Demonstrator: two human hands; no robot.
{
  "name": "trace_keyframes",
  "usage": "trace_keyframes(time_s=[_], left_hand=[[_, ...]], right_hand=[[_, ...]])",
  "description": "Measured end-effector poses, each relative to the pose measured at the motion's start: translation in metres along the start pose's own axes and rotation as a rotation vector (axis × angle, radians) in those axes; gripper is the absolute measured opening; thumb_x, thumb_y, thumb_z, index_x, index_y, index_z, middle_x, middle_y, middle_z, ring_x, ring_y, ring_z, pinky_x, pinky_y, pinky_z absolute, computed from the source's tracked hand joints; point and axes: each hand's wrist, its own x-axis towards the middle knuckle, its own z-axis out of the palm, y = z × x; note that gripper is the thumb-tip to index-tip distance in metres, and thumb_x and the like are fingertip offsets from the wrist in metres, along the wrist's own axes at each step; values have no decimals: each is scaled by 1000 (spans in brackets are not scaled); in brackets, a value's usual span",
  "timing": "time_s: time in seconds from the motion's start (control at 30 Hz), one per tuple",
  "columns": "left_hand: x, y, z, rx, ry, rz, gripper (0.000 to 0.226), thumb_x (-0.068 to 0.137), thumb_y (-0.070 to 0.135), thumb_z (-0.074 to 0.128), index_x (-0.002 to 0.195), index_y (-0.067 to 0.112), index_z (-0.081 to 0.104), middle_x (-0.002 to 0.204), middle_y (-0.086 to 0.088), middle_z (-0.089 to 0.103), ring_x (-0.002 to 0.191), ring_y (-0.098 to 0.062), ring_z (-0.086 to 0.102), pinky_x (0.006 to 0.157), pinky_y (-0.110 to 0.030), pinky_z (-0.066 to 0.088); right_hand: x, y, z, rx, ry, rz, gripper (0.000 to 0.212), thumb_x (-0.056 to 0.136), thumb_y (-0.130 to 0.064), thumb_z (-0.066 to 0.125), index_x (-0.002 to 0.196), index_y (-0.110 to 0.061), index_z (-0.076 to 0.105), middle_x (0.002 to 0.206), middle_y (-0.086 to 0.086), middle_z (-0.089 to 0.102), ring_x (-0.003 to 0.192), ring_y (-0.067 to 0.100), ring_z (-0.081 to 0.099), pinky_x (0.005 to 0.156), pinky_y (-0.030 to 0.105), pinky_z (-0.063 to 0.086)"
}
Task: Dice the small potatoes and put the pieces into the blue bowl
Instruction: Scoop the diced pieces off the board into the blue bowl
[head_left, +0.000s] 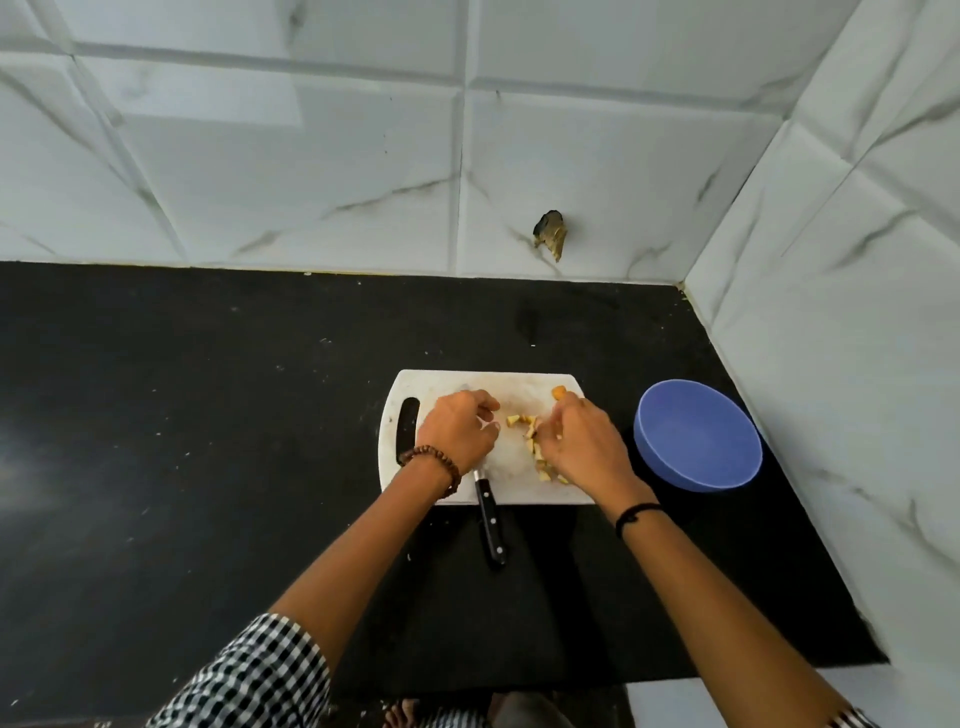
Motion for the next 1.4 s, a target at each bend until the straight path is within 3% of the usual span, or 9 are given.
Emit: trace_keyframes(time_s=[0.1,0.17,0.33,0.47,0.8,0.9,1.13,1.27,1.4], left_hand=[[12,18,12,131,-80,96,35,85,25,68,119,18,62,114,-1,61,105,-16,56,90,-27,47],[18,26,20,231,-95,100,38,88,30,65,124,19,58,119,-2,57,111,-19,52,95,-30,45],[28,33,27,288,-96,37,37,92,28,59,127,18,55,125,-5,54,115,-20,49,98,-32,44],[26,31,30,246,-100,-16,34,92,24,60,125,18,57,122,-4,55,108,-18,55,93,-29,49],[16,25,32,199,-60,-89,30,92,21,60,122,18,59,118,-3,58,103,-17,59,90,-31,53],[15,25,32,199,-50,-87,32,89,16,63,121,16,60,118,-4,59,105,-18,58,91,-29,51],[14,32,39,214,-130,-130,47,82,5,66,126,15,56,124,-5,54,111,-19,56,94,-30,51],[17,36,39,238,-138,-145,53,81,9,70,130,16,52,126,-5,53,111,-19,56,92,-29,51],[22,43,34,335,-317,-186,81,72,30,81,140,18,39,137,-5,38,124,-23,43,100,-35,45]], right_hand=[[36,15,-7,-26,-76,-28,43,100,-23,56,140,-10,46,143,12,49,129,27,51,103,38,49],[54,22,-8,-84,-70,-64,44,100,-18,56,142,-11,45,144,12,48,131,28,47,104,37,44],[80,33,-3,-136,-23,-118,27,103,-16,51,128,-12,57,130,10,56,120,27,51,94,35,47],[86,33,1,-4,-11,-119,15,97,-13,62,111,-12,68,112,6,63,103,21,62,87,29,52],[85,31,-2,305,-19,-129,18,96,-11,64,112,-16,67,107,-4,65,97,9,62,78,18,46],[101,44,-22,216,51,-102,21,95,-3,60,111,-13,70,111,4,68,102,17,65,82,24,51],[109,57,-34,-107,-214,-86,20,92,-2,65,110,-9,66,113,12,64,99,26,64,86,34,55],[102,51,-35,-99,-186,-98,16,91,-4,63,106,-6,66,108,12,63,96,27,64,86,37,57],[97,44,-34,-81,-229,-176,17,92,-10,59,107,-6,67,109,12,65,96,27,64,86,40,56]])
